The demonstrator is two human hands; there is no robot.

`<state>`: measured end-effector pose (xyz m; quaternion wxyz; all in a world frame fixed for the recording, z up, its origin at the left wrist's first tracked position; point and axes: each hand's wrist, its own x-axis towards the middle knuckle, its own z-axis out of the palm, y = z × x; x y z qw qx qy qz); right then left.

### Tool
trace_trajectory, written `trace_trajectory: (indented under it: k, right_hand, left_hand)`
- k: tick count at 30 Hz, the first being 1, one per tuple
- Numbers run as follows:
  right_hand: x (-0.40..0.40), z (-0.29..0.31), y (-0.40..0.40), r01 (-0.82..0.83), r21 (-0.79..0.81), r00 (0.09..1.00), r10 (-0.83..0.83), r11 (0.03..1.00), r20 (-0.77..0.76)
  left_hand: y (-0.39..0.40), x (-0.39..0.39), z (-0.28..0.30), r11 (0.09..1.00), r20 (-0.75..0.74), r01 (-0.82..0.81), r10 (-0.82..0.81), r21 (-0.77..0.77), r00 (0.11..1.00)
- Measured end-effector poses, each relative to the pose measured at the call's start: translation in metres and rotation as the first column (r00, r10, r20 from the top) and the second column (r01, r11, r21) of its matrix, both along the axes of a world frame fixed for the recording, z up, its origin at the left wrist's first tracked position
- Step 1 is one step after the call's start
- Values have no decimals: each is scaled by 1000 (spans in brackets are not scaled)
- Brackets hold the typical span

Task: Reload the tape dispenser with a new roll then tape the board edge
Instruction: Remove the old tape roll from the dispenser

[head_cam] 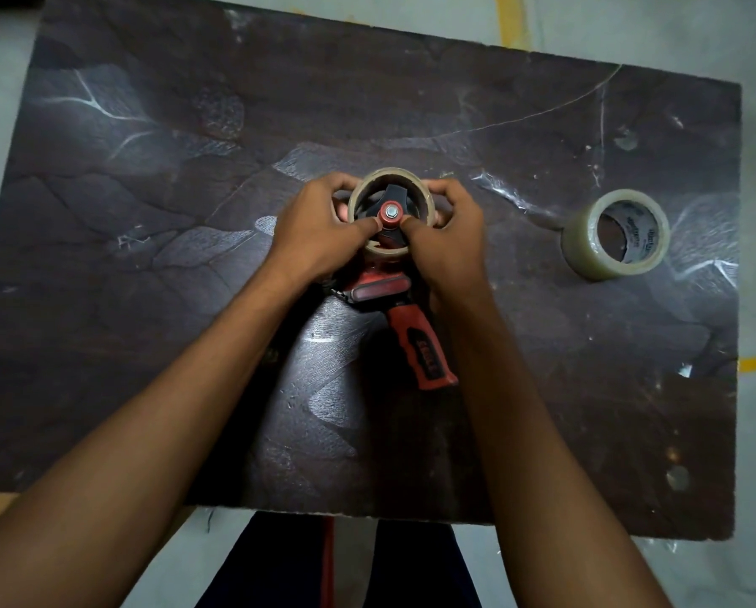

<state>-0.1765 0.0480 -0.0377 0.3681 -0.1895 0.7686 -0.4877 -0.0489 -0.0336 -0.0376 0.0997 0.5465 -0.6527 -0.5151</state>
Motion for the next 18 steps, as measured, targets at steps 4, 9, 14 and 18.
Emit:
trace_trajectory:
  k: [4,9,14,18]
  right_hand:
    - [3,1,0,7,-14,999,-8,1000,-35]
    - [3,11,4,113,-105,988,-100,988,119]
    - [-8,20,5,220,-176,953,-173,959,249]
    - [-28,27,-4,238,-174,960,-203,956,194]
  left_hand:
    - [3,-1,1,998,10,-21,22,-67,1000]
    - [9,2,3,988,-134,-57,37,-145,990]
    - [11,12,-2,991,-408,-126,94,-52,908]
    - [12,16,-10,990,-328,-86,46,-109,944]
